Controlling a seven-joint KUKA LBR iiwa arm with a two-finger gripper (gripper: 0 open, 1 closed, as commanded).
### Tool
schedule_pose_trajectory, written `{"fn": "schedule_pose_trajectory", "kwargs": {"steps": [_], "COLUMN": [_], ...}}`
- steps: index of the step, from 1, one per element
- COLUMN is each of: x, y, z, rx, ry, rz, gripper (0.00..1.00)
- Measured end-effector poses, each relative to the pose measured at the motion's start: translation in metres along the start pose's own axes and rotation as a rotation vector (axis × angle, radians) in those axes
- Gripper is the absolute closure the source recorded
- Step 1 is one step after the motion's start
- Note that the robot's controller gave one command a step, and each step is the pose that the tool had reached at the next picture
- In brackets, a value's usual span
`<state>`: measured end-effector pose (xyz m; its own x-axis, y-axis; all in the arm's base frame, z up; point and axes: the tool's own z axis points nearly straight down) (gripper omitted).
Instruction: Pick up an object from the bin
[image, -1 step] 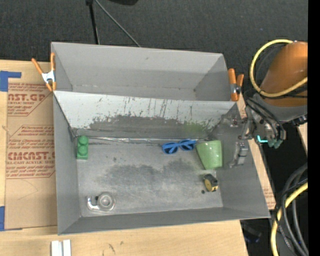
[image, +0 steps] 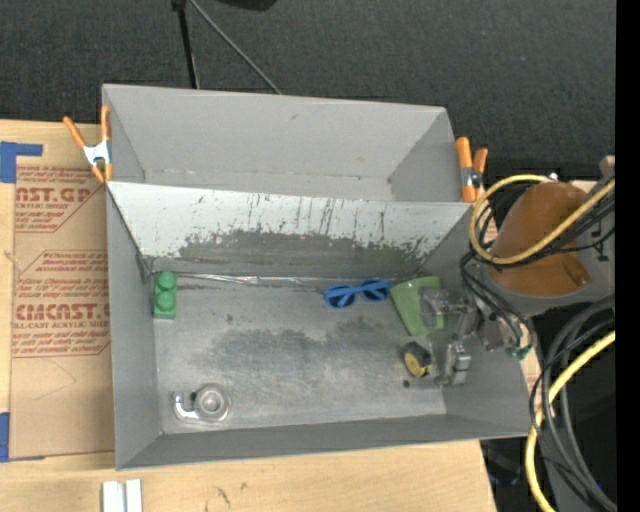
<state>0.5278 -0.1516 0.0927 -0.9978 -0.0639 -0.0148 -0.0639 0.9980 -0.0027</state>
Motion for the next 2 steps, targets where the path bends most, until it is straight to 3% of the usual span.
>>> {"fn": "schedule_pose_trajectory", "kwargs": {"steps": [1, 2], "x": [0.040, 0.022], "y": [0.017, 0.028], "z": [0.015, 0.020], "rx": [0.002, -0.003], "ry": [-0.011, 0.001], "rz": [-0.367, -0.408], "gripper": [0.00, 0.00]}}
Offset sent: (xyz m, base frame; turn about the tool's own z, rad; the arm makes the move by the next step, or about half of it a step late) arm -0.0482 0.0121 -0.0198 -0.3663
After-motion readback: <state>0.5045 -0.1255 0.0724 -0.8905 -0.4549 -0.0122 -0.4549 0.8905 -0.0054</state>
